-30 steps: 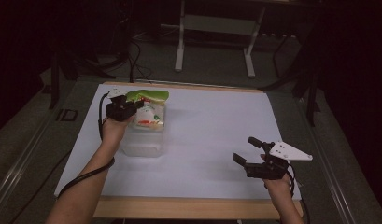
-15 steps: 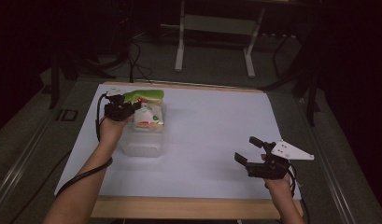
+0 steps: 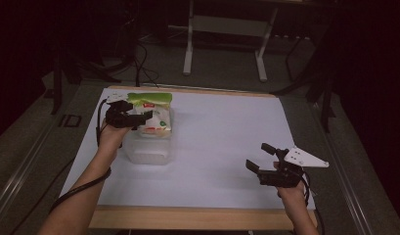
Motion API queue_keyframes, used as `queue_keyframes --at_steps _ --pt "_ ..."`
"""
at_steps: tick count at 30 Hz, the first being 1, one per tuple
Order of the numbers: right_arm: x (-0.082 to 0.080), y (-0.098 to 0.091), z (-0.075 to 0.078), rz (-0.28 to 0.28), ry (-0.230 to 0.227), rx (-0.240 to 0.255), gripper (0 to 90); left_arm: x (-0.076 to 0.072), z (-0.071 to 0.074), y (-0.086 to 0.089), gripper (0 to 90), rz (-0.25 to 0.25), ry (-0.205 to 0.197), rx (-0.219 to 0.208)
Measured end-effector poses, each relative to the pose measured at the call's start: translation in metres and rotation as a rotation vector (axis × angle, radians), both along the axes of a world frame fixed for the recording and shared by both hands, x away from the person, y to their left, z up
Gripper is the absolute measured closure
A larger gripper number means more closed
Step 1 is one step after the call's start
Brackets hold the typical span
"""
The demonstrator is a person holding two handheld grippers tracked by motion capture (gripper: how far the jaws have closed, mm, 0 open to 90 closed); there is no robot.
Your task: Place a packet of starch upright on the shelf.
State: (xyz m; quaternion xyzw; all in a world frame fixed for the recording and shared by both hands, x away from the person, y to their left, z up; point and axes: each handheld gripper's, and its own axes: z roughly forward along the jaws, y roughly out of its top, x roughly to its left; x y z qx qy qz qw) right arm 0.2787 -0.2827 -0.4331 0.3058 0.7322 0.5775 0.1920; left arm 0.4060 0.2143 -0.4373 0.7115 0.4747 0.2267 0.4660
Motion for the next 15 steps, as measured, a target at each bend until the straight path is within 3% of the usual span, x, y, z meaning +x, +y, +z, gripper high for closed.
queue_keyframes --at_steps 1,2,3,7,15 --pt "0.0 0.0 0.0 0.0 0.0 0.0 13.7 0.0 0.0 0.0 0.0 0.0 0.0 0.0" --pt "0.0 0.0 0.0 0.0 -0.001 -0.001 13.7 -0.005 0.003 0.001 0.0 0.018 -0.043 0.001" --pt "0.0 0.0 0.0 -0.001 -0.001 -0.001 13.7 -0.007 0.004 0.002 0.0 0.022 -0.05 -0.014" --pt "0.0 0.0 -0.002 0.0 0.003 -0.005 13.7 -0.01 0.007 0.005 0.0 0.024 -0.035 -0.014" --pt "0.0 0.002 -0.004 0.008 0.012 -0.013 13.7 -0.033 0.014 0.013 0.0 0.02 -0.059 -0.016"
